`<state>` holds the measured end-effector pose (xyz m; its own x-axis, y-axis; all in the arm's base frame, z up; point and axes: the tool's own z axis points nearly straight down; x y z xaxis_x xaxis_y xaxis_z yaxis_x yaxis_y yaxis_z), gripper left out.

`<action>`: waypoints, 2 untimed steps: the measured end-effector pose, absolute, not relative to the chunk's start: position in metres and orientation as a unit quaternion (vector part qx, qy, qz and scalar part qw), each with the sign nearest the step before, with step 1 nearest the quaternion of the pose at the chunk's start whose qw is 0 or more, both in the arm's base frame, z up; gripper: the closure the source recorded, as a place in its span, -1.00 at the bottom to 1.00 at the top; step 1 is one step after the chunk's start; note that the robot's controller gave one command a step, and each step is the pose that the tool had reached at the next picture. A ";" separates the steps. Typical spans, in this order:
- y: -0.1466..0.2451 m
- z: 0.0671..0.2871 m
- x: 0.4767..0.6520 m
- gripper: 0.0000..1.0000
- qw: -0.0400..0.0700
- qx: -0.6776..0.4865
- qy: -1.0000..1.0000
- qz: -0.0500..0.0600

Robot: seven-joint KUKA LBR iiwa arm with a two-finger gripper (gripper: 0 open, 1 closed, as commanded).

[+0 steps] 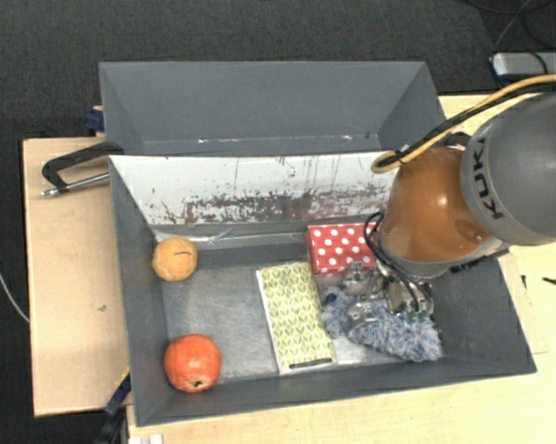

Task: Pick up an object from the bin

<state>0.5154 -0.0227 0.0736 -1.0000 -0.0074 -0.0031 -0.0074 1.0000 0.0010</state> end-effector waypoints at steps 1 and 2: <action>-0.023 0.077 0.514 1.00 0.000 -0.004 1.000 0.001; -0.031 0.198 0.517 1.00 0.002 -0.010 1.000 0.000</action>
Offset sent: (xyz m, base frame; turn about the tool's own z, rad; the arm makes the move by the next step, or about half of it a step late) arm 0.0001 -0.0085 0.1237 -0.0126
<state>0.5166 -0.0307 0.1980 -0.9998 -0.0190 -0.0041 -0.0190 0.9998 0.0001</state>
